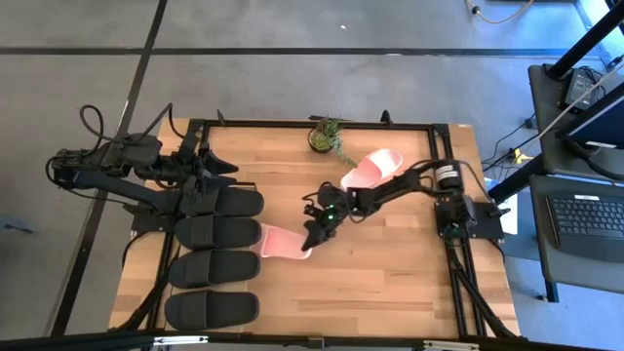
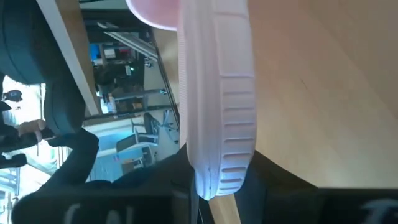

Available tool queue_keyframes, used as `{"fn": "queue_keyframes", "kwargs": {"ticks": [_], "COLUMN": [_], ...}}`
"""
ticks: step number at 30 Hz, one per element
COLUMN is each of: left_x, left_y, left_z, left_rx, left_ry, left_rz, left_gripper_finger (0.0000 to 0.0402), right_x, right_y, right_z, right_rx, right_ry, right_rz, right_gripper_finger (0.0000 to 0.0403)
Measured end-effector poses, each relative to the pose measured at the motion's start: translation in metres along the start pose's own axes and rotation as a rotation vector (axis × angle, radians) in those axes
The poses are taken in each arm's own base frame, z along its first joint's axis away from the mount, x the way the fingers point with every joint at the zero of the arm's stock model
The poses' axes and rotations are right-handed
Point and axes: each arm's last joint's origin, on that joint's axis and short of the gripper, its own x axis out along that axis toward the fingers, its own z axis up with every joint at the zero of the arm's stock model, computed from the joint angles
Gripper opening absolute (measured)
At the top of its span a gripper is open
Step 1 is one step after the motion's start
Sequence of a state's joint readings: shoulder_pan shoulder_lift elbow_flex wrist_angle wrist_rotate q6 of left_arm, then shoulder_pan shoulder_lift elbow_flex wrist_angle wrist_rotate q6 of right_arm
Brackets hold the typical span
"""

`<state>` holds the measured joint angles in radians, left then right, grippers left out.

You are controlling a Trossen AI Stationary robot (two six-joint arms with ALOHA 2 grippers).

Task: Pick and place slides into the shelf
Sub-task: Put the bottom pink slipper under the shelf

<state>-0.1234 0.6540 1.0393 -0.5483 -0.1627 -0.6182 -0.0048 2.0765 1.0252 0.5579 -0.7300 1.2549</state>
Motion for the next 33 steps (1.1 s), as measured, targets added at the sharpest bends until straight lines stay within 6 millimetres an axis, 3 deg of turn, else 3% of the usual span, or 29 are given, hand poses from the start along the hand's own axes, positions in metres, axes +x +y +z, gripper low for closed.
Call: {"fn": "queue_keyframes", "kwargs": {"ticks": [7, 16, 25, 33], "left_x": [0.0, 0.0, 0.0, 0.0], "left_y": [0.0, -0.001, -0.002, -0.002], "left_z": [0.0, -0.001, -0.002, -0.002], "left_rx": [-0.001, 0.002, 0.005, 0.005], "left_ry": [0.0, 0.009, 0.018, 0.018], "left_rz": [0.0, -0.012, -0.016, -0.016], "left_gripper_finger": [0.0225, 0.0225, 0.0225, 0.0225], "right_x": [0.032, 0.054, 0.066, 0.063], "right_y": [0.004, 0.011, 0.004, -0.002], "right_z": [0.038, 0.084, 0.094, 0.096], "right_rx": [-0.042, -0.084, -0.063, -0.05], "right_ry": [-0.039, -0.09, -0.059, -0.062], "right_rz": [0.038, 0.093, 0.017, -0.027], "right_gripper_finger": [0.007, 0.007, 0.0071, 0.0071]}}
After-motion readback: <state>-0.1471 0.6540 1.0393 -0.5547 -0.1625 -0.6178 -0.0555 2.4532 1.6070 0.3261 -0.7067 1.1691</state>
